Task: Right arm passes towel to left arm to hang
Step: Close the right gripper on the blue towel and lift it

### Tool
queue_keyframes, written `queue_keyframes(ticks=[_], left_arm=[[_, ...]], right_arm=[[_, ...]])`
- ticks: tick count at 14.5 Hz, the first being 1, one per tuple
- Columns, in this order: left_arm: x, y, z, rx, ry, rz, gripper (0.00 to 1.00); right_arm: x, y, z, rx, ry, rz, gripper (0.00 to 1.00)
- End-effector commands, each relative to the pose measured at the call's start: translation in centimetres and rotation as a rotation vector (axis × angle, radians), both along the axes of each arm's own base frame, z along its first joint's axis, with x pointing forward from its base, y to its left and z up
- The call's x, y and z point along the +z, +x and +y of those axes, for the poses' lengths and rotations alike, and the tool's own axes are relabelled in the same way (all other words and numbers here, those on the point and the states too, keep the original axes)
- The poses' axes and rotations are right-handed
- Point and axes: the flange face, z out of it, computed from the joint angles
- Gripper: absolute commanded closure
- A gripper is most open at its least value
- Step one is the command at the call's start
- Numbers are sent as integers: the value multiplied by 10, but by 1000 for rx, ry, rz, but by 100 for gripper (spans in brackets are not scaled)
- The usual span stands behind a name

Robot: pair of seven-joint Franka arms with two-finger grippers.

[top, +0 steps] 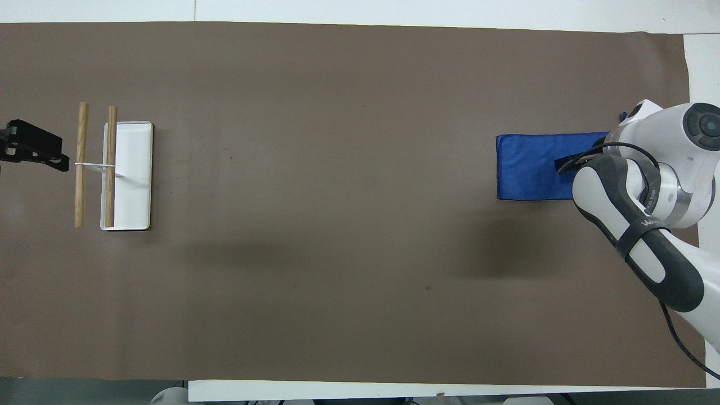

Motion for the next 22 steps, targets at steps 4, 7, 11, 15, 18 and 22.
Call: queue_keyframes(ticks=[4, 7, 11, 15, 18, 22], left_arm=[[-1, -2, 4, 2, -5, -1, 0], [-1, -2, 4, 2, -5, -1, 0], [-1, -2, 4, 2, -5, -1, 0], [-1, -2, 4, 2, -5, -1, 0], [-1, -2, 4, 2, -5, -1, 0], [-1, -2, 3, 0, -5, -1, 0]], right_arm=[[-6, -6, -4, 13, 7, 4, 13], [-14, -12, -3, 13, 5, -7, 13], [-15, -12, -2, 14, 6, -7, 44], [-10, -9, -4, -45, 56, -18, 100], [-1, -5, -2, -89, 97, -20, 100], [43, 11, 32, -202, 181, 88, 100]])
